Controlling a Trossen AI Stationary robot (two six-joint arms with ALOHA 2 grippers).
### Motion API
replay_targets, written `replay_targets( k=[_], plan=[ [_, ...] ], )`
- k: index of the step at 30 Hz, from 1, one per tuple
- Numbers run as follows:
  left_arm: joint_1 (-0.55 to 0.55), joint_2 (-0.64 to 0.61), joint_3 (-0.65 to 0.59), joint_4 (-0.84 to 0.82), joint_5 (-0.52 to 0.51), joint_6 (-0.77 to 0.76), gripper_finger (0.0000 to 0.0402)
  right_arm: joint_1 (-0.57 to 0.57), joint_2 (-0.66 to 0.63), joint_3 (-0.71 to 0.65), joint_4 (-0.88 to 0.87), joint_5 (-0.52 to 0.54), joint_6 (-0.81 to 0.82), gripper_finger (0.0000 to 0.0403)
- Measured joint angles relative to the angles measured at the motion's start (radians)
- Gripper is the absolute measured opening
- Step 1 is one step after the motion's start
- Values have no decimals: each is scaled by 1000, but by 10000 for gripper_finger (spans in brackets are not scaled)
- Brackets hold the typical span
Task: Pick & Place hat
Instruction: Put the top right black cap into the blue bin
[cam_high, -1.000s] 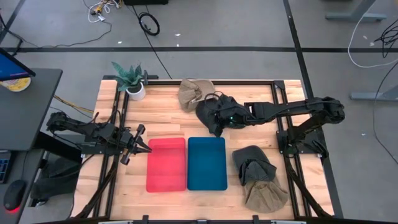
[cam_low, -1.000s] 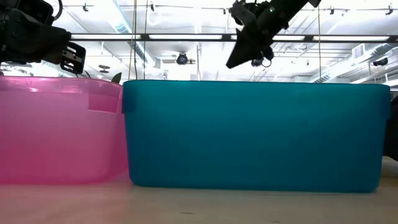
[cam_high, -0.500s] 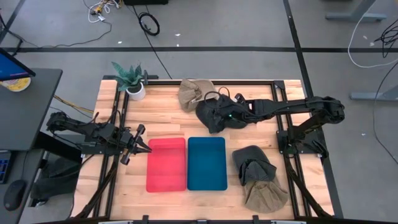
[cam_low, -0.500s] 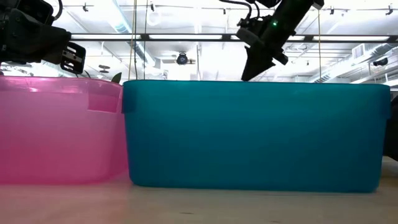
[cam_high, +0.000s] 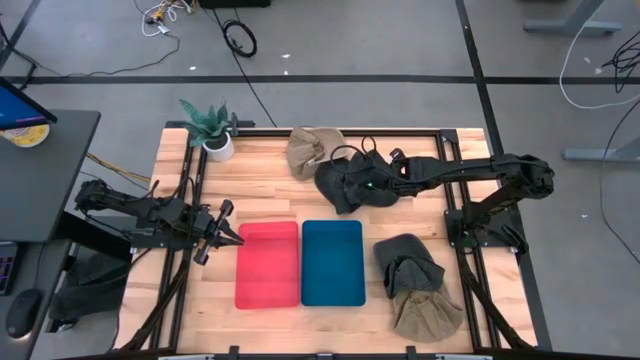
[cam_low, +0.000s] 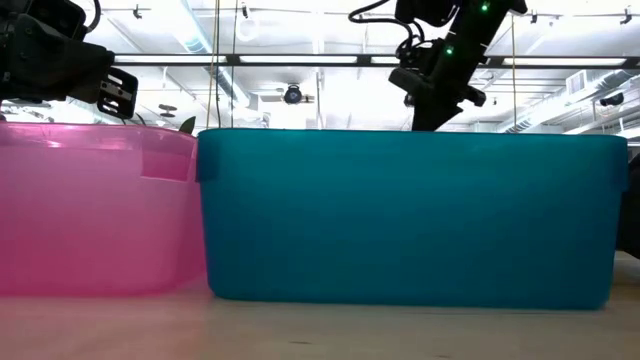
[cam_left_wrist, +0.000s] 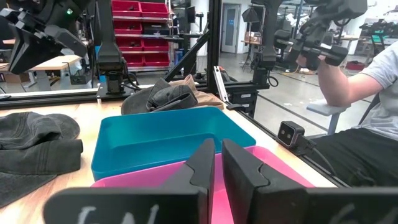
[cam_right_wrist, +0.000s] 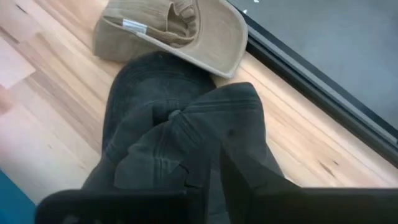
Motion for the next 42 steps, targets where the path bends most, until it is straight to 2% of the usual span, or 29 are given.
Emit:
replay_targets(
  k=[14,18,27,31,36,42],
  plan=[
    [0,0,0,0,0,0,34,0,0,0,-54,26,15,46],
    [0,0,0,0,0,0,34,0,0,0,-75,54,30,79],
    [0,0,0,0,0,0,34,-1,0,0,-76,121,131,191],
    [0,0,0,0,0,0,34,0,0,0,-53,122,75,229],
    [0,0,0,0,0,0,34,0,0,0,-4,121,14,254],
    [0,0,0,0,0,0,34,-1,0,0,30,79,37,256]
  ],
)
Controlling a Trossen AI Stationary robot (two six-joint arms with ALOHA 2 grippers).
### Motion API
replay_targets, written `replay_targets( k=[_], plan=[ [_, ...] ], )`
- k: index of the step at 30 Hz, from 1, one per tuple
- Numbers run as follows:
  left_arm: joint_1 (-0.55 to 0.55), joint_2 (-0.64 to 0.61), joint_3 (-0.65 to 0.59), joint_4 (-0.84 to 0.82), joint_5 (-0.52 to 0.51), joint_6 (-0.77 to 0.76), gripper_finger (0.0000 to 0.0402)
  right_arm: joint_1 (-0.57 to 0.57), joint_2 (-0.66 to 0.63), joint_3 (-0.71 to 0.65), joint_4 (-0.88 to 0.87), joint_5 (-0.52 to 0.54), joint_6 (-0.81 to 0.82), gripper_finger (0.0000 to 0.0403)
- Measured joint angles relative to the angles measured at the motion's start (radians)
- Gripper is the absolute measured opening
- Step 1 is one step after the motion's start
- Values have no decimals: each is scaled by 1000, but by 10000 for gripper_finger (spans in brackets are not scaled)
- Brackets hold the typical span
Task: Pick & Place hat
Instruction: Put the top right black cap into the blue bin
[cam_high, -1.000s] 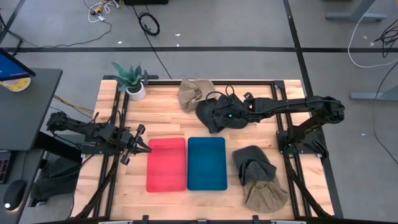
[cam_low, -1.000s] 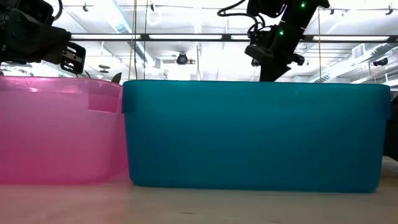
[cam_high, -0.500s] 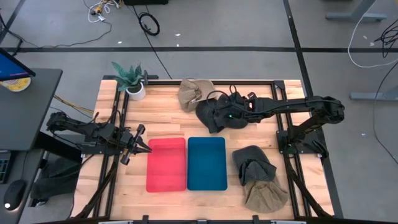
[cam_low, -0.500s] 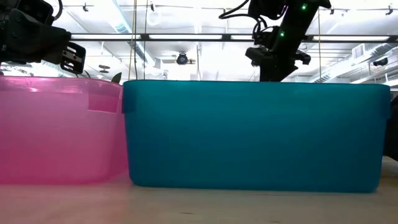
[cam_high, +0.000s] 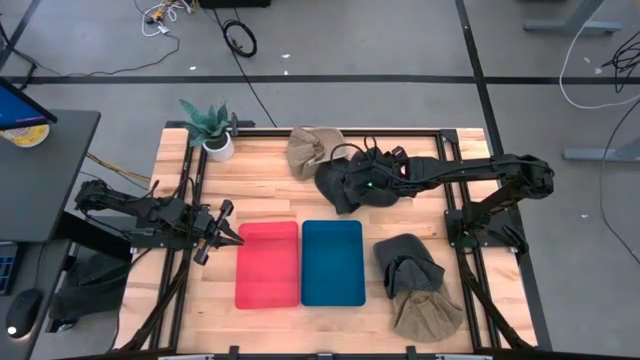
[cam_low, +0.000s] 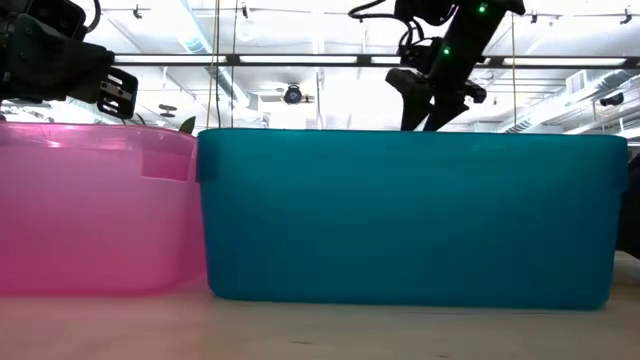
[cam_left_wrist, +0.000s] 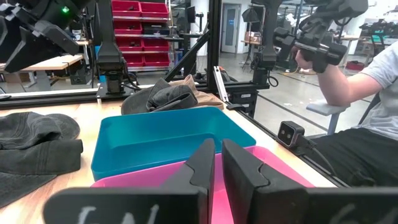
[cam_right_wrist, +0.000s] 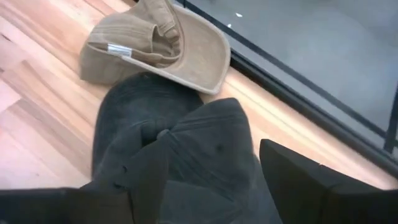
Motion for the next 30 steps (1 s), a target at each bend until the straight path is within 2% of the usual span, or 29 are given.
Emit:
replay_targets(
  k=[10,30],
  plan=[
    [0,0,0,0,0,0,34,-47,22,0,-101,-13,276,240],
    [0,0,0,0,0,0,34,-129,215,0,-121,-117,303,235]
  ],
)
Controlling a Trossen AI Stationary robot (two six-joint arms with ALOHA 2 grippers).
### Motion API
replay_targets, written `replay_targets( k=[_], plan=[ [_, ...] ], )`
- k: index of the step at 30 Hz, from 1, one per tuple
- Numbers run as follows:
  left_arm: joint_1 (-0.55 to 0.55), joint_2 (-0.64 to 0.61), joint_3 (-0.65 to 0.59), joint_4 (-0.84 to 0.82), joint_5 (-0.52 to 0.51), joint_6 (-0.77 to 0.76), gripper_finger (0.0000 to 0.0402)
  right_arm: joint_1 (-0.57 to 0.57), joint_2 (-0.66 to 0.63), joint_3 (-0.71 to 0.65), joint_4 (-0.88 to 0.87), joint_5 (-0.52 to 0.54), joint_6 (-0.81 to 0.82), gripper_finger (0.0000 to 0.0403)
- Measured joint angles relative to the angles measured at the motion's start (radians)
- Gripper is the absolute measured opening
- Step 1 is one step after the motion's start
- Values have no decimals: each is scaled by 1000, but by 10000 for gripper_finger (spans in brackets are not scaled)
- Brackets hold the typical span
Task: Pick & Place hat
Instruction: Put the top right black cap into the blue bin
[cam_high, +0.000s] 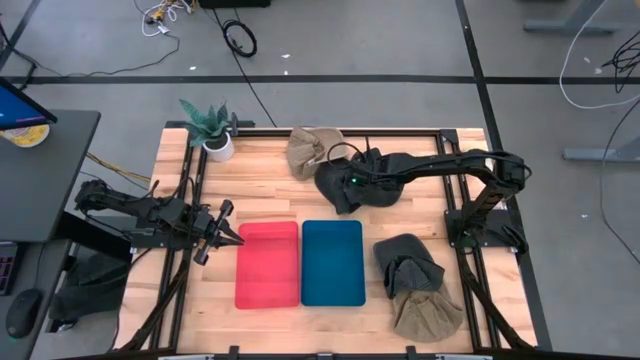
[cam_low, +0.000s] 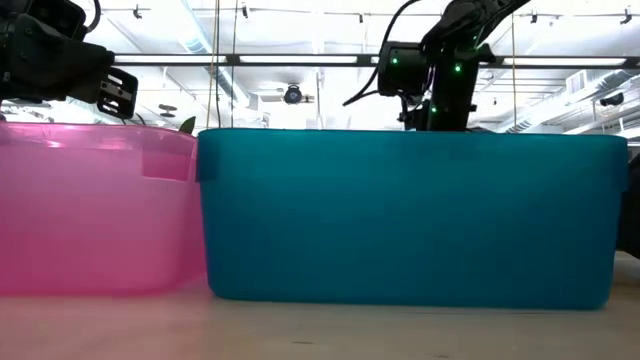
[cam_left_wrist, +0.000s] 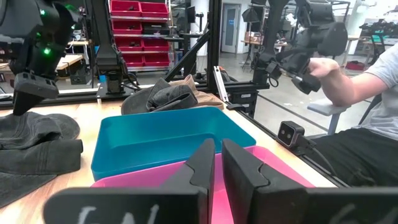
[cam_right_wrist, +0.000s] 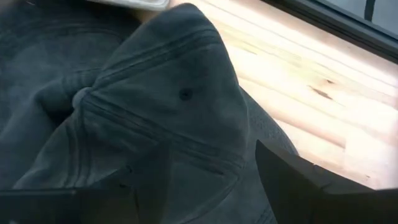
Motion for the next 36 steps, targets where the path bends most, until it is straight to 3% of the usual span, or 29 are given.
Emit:
replay_targets(
  k=[10,20,30,36],
  plan=[
    [0,0,0,0,0,0,34,-3,9,-1,-18,-7,19,235],
    [0,0,0,0,0,0,34,-50,8,-150,152,-141,-34,235],
    [0,0,0,0,0,0,34,-69,6,-182,201,-148,-106,235],
    [0,0,0,0,0,0,34,-70,6,-182,192,-147,-116,196]
  ],
)
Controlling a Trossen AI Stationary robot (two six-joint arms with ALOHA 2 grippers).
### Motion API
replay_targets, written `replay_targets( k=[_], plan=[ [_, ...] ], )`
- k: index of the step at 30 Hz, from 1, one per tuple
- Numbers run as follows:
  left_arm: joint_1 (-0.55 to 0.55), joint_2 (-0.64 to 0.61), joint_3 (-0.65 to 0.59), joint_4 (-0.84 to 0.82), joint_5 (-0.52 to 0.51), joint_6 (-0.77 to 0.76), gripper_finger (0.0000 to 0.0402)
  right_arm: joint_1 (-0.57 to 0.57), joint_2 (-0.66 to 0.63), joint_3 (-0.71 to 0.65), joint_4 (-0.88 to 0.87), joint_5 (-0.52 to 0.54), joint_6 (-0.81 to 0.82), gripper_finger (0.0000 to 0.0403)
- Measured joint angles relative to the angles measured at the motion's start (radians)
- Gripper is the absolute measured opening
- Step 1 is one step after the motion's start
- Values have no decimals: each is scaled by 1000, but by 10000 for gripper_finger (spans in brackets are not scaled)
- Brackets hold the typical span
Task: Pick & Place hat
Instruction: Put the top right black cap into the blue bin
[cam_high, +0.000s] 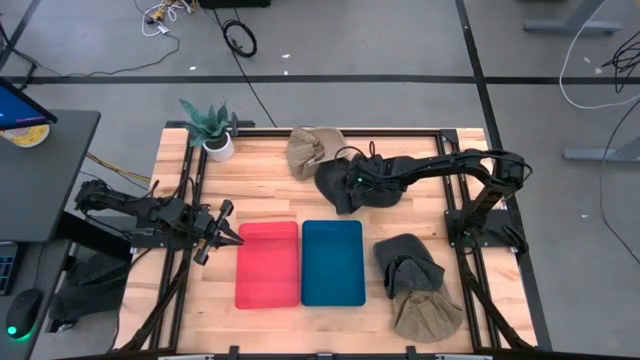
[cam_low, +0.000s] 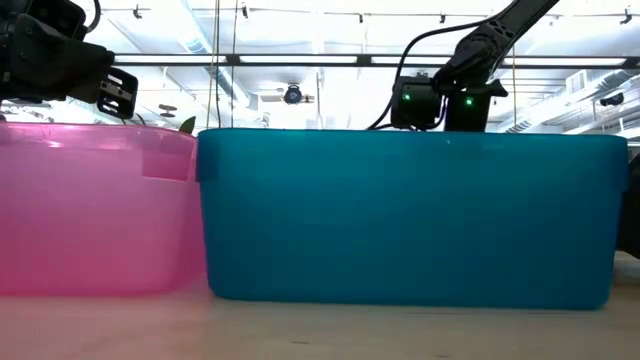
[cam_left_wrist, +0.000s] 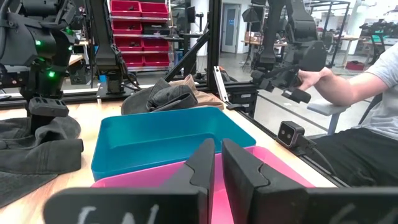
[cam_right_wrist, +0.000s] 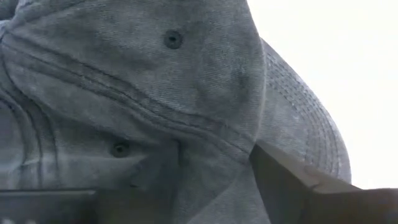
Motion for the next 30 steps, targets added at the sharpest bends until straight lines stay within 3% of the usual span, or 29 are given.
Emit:
replay_targets(
  k=[9,11,19,30],
  plan=[
    [0,0,0,0,0,0,34,0,0,0,-4,-1,-34,33],
    [0,0,0,0,0,0,34,0,0,0,-4,-2,-45,13],
    [0,0,0,0,0,0,34,0,-41,-2,-17,9,-54,12],
    [0,0,0,0,0,0,34,71,-236,-3,-16,79,-102,5]
  ],
)
